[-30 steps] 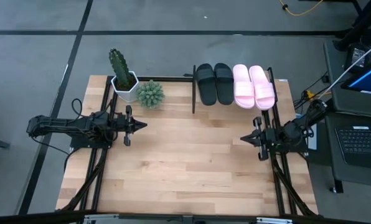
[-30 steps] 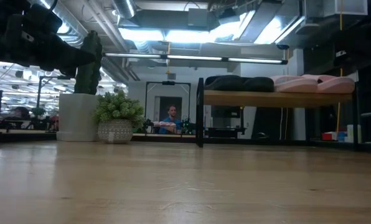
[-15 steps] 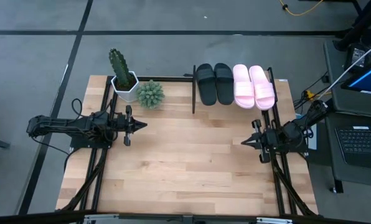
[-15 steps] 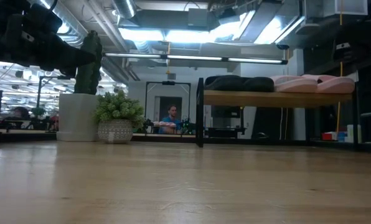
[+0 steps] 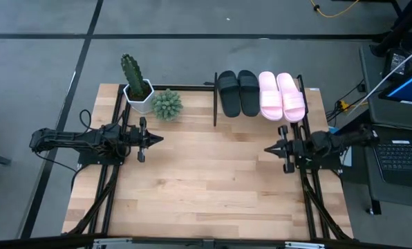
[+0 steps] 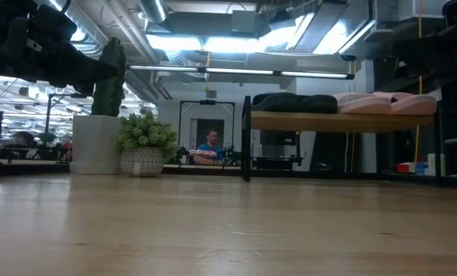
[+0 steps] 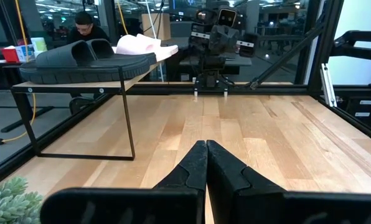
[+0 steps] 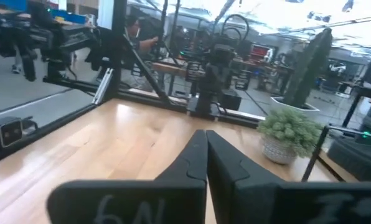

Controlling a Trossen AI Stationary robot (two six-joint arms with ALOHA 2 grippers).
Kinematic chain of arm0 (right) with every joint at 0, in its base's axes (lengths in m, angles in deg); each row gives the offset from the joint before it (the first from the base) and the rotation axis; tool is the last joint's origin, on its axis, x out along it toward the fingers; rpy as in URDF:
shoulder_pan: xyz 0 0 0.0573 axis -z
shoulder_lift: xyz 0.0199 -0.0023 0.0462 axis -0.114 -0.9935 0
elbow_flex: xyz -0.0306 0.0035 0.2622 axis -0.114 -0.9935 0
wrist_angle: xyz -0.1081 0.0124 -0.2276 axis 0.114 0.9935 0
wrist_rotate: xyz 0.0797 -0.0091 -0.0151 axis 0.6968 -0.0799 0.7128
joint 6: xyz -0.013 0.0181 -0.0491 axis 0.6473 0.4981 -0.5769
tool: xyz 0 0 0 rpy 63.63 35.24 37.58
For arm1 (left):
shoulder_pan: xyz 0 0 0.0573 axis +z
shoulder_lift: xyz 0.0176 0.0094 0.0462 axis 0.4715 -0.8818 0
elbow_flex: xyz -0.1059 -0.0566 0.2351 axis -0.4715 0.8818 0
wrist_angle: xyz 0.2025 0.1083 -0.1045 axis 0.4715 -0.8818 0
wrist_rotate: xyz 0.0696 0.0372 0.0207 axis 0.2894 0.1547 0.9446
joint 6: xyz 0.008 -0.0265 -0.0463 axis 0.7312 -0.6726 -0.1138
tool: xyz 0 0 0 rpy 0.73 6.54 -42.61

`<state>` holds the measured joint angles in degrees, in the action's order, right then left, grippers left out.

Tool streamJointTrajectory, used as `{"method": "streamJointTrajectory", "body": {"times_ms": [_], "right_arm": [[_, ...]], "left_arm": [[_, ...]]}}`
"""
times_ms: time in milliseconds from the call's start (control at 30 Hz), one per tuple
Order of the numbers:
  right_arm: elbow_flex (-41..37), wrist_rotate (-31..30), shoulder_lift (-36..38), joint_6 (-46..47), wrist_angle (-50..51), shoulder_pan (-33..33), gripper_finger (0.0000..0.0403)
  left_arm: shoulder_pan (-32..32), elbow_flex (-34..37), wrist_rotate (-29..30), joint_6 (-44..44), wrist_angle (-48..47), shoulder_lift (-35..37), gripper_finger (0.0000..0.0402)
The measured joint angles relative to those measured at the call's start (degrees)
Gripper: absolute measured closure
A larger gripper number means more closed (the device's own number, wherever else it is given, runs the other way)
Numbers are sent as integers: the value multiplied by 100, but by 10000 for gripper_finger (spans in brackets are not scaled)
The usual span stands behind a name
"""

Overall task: Pick and place slides into the shelf
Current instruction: Return to Home Position

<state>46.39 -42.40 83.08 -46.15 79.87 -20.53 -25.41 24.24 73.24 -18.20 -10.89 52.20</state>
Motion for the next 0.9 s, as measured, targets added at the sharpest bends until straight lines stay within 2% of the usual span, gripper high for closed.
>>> {"method": "streamJointTrajectory", "body": {"times_ms": [233,433,633,900], "right_arm": [[0,784,0,92,-73,220,400],[0,795,0,534,-47,220,391],[0,790,0,553,-46,220,375],[0,787,0,546,-42,220,375]], "left_arm": [[0,0,0,0,-1,0,401],[0,0,2,0,0,0,401],[-1,0,1,0,-2,0,401],[0,0,2,0,-2,0,401]]}}
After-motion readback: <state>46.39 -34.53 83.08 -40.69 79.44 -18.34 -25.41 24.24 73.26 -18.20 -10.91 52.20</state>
